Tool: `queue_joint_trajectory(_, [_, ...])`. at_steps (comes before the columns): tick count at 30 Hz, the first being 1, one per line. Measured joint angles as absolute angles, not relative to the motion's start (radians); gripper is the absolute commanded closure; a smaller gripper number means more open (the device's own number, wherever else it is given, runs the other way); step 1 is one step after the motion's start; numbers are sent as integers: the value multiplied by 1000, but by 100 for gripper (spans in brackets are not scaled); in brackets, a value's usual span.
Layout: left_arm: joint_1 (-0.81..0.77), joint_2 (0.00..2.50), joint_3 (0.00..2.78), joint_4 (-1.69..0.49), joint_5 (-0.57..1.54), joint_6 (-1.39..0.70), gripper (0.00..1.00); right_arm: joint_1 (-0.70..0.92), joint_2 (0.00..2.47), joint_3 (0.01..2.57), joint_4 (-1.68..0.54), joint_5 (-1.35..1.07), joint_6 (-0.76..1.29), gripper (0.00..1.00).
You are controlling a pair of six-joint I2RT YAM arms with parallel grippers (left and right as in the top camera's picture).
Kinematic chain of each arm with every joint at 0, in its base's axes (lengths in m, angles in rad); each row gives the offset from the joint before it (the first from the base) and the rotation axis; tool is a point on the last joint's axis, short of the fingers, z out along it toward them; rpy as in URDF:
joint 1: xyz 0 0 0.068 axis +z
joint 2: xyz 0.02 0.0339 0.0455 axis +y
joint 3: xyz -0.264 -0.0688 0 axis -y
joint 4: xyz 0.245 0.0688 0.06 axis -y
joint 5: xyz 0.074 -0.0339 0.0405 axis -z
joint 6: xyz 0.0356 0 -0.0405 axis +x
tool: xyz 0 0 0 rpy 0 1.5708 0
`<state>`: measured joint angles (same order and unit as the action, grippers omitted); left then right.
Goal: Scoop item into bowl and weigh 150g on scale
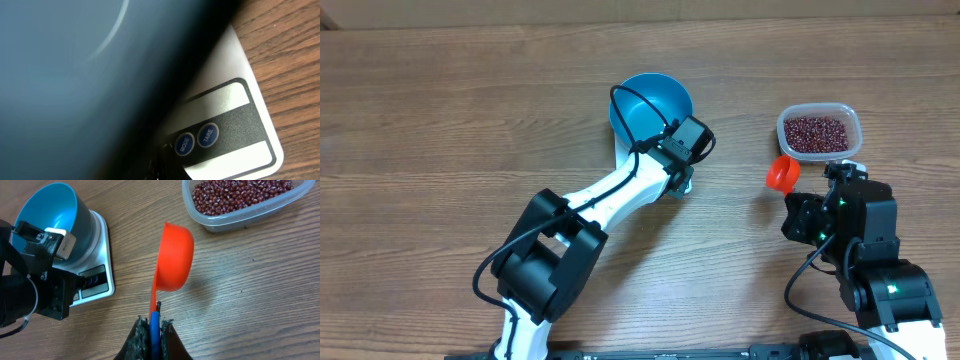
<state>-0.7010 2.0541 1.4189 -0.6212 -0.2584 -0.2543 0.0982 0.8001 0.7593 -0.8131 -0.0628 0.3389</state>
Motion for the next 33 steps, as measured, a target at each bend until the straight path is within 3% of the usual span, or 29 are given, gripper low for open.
queue_joint_trajectory(24, [-710,2057,1436,-662,-259,-254,96,98,800,759,-814,-63,339,96])
queue_joint_trajectory(33, [-732,1869,1433,-649,-236,-254,96,98,800,759,-813,-63,339,96])
